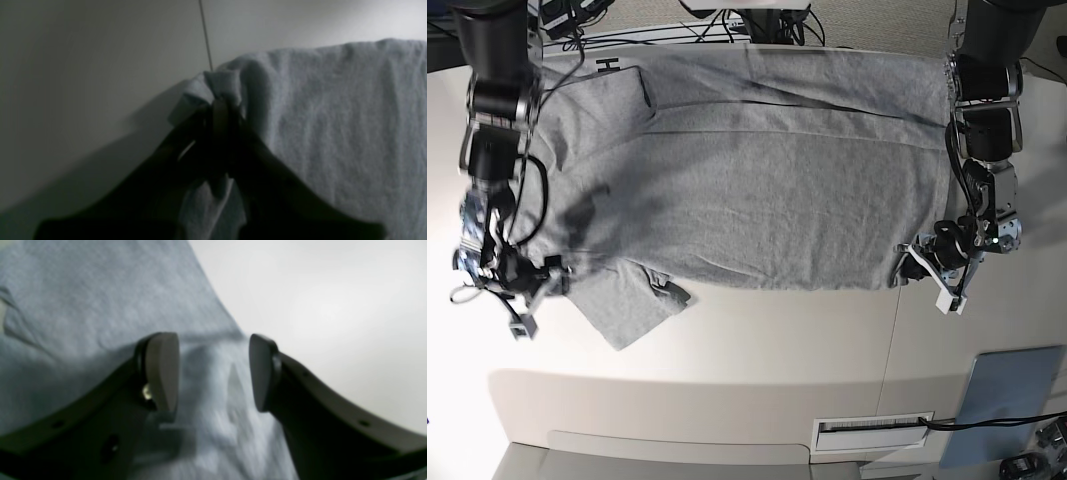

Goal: Fold the T-shirt properly
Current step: 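Move the left gripper to the shirt's side edge and grasp it, then fold the shirt lengthwise with both grippers, pulling the side over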

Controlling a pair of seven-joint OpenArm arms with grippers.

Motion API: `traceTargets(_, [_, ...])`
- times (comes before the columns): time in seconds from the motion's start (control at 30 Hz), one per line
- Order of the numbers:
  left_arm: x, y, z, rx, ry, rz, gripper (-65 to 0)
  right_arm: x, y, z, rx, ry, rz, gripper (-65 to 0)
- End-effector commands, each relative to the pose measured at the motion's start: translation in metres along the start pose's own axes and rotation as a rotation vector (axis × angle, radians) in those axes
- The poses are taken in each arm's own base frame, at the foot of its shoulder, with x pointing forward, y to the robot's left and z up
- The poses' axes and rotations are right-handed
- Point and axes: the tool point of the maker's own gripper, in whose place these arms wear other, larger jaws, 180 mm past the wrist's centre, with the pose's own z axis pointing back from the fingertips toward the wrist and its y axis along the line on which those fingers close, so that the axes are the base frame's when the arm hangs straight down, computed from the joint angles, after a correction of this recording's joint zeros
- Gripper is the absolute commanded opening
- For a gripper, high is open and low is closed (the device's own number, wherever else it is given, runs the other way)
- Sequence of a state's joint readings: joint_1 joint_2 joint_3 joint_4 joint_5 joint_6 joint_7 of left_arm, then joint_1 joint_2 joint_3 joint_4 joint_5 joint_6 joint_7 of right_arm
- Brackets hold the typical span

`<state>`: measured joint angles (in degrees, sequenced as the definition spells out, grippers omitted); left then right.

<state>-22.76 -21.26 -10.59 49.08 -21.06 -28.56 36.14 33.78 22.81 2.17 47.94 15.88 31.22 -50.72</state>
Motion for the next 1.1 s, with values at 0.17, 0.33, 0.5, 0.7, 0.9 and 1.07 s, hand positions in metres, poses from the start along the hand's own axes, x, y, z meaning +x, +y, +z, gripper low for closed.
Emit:
traceTargets(0.17, [0.008, 0.005, 0.004, 0.014, 0.009, -0.019, -65.0, 0.024, -0.008, -0.015, -0.039, 0.027, 0.086, -32.4])
traceTargets(0.33, [0.008, 0.005, 0.004, 0.014, 0.01, -0.018, -65.0, 0.014, -0.016, -0.027, -0.116, 0.066, 0.114, -32.4])
traceTargets(0.5, [0.008, 0.005, 0.004, 0.014, 0.01, -0.018, -65.0, -0.001, -0.014, -0.031, -0.133, 0.133, 0.154, -32.4])
traceTargets(0.7, [0.008, 0.004, 0.004, 0.013, 0.009, -0.018, -65.0, -0.017, -0.012, -0.031, -0.123, 0.202, 0.144, -46.0])
traceTargets(0.9, [0.013, 0.004, 0.004, 0.012, -0.019, -0.018, -65.0, -0.015, -0.014, -0.031, -0.137, 0.191, 0.132, -65.0])
traceTargets(1.07, [0.035, 0.0, 0.011, 0.007, -0.081, -0.039, -65.0, 0.009, -0.016, -0.024, -0.16, 0.122, 0.149, -65.0])
